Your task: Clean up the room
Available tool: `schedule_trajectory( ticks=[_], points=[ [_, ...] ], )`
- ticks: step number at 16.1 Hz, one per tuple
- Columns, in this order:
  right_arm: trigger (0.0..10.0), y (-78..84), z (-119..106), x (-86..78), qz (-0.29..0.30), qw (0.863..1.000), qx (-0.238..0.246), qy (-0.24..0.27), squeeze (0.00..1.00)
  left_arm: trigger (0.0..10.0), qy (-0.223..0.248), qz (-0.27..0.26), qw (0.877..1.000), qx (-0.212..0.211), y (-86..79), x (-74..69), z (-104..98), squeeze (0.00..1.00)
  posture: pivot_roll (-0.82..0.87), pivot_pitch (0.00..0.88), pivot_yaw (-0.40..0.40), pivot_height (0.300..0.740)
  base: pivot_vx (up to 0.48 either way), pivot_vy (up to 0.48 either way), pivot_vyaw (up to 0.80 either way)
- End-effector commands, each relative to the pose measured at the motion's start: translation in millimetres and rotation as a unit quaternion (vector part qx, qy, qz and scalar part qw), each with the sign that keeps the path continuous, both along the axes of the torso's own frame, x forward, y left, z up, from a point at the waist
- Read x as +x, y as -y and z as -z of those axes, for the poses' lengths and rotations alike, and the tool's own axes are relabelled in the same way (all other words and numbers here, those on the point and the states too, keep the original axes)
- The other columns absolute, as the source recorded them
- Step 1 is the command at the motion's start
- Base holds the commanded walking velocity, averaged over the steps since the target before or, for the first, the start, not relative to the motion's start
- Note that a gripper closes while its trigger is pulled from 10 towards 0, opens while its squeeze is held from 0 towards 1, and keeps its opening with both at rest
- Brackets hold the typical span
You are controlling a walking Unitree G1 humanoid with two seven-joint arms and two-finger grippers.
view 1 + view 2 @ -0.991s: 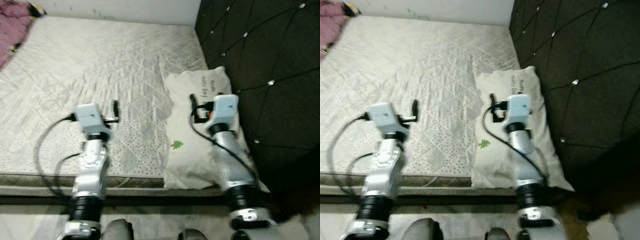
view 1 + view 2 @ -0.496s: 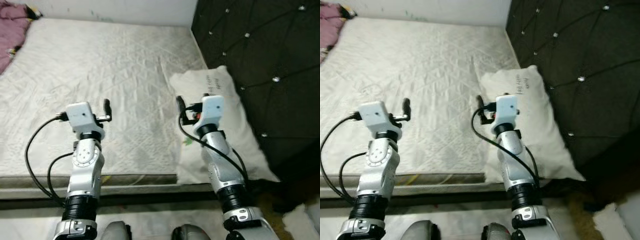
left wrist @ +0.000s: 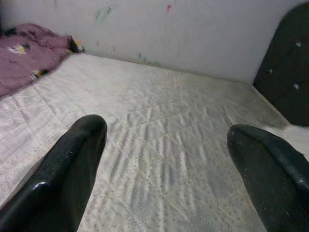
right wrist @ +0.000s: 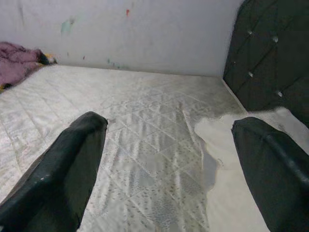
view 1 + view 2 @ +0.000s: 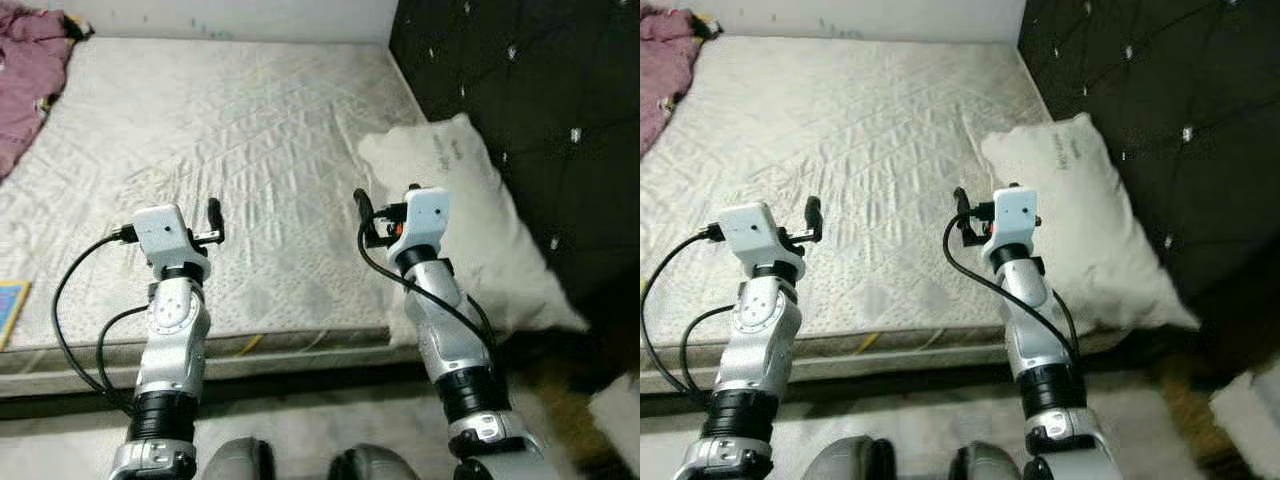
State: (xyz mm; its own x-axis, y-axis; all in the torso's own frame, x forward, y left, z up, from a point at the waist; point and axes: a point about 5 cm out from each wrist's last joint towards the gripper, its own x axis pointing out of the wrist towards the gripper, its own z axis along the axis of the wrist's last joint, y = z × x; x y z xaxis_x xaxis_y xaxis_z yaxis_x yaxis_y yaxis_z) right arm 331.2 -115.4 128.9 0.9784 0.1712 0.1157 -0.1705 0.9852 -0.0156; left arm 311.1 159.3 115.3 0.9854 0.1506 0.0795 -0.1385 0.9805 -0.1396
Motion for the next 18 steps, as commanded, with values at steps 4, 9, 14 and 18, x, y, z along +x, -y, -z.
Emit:
schedule_trajectory(
  ticks=[4, 9, 14, 18],
  points=[
    [10.0, 2.0, -1.0, 0.4, 0.005, 1.0, -0.006, 0.004, 0.0, 10.0, -0.005, 0.001, 1.0, 0.006, 1.2, 1.1, 0.4, 0.0, 0.02, 0.098, -0.044, 0.74, 0.0, 0.371, 0.0],
    [10.0, 0.8, -1.2, 0.0, 0.001, 1.0, -0.012, 0.007, 0.0, 10.0, -0.005, 0.001, 1.0, 0.007, 1.3, 1.5, 0.3, 0.0, 0.02, 0.099, -0.043, 0.74, 0.0, 0.389, 0.0],
    [10.0, 1.3, -0.5, 0.2, 0.003, 1.0, -0.018, 0.005, 0.0, 10.0, -0.005, 0.0, 1.0, 0.008, 2.0, 2.0, 0.5, 0.0, 0.02, 0.096, -0.044, 0.74, 0.0, 0.395, 0.0],
    [10.0, 0.0, 0.2, 0.7, -0.001, 1.0, -0.02, 0.004, 0.0, 10.0, -0.002, 0.001, 1.0, 0.01, 2.7, 2.1, -0.5, 0.0, 0.02, 0.093, -0.046, 0.74, 0.0, 0.299, 0.0]
  ],
)
